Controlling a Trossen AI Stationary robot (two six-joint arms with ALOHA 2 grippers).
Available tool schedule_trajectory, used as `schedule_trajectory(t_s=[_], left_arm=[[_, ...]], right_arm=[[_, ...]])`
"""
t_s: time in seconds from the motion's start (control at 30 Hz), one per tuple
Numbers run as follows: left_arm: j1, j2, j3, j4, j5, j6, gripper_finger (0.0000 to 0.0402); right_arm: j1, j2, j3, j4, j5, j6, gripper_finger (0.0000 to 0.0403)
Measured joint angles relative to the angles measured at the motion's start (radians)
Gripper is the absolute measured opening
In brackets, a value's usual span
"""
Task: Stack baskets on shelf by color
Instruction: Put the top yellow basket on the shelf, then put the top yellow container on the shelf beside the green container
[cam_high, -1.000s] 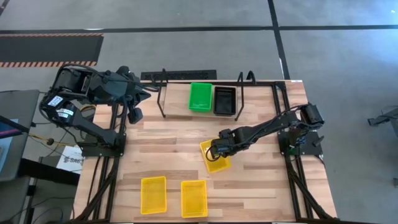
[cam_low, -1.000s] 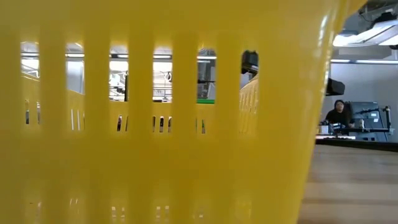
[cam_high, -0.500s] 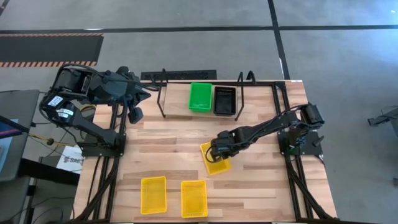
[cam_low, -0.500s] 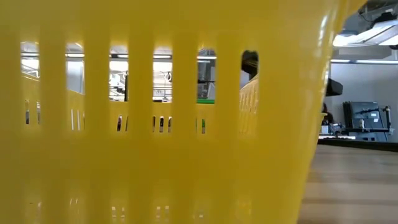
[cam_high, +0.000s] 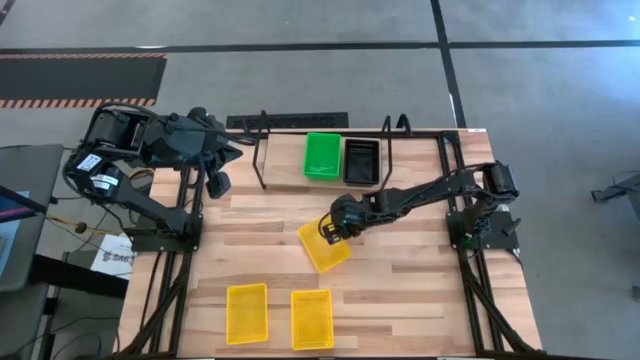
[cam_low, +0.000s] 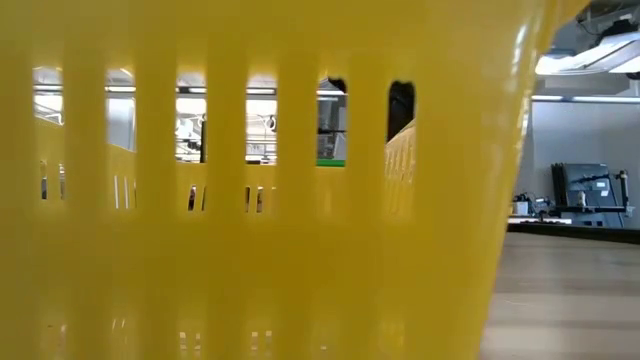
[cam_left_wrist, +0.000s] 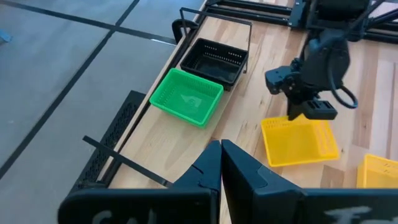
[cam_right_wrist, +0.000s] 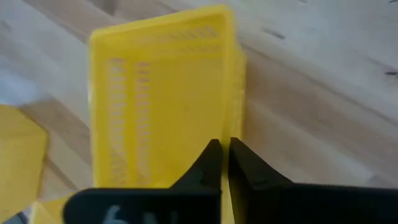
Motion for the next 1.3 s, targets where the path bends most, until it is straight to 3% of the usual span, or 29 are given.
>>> schedule_trajectory(t_s=[0.1, 0.4, 0.67, 0.9, 1.07, 1.3], left_arm=[[0.000, 0.000, 0.000, 0.000, 0.013, 0.002, 0.0000], [0.000, 0.001, 0.000, 0.000, 0.015, 0.010, 0.0000], [0.000, 0.001, 0.000, 0.000, 0.013, -0.012, 0.0000], [0.000, 0.007, -0.040, 0.001, -0.120, -0.072, 0.0000], [-0.007, 0.006, -0.128, 0.001, -0.130, -0.198, 0.0000], [-0.099, 0.008, -0.380, 0.000, -0.200, -0.520, 0.0000]], right_arm=[[-0.009, 0.000, 0.000, -0.021, 0.000, -0.018, 0.0014], [-0.014, 0.000, 0.000, -0.022, -0.005, -0.064, 0.0069], [-0.047, 0.068, 0.006, -0.036, -0.032, -0.088, 0.0077], [-0.084, 0.057, 0.096, -0.048, -0.110, -0.209, 0.0078], [-0.101, 0.029, 0.169, -0.163, -0.058, -0.330, 0.0078], [-0.112, 0.023, 0.249, -0.309, -0.046, -0.444, 0.0078]])
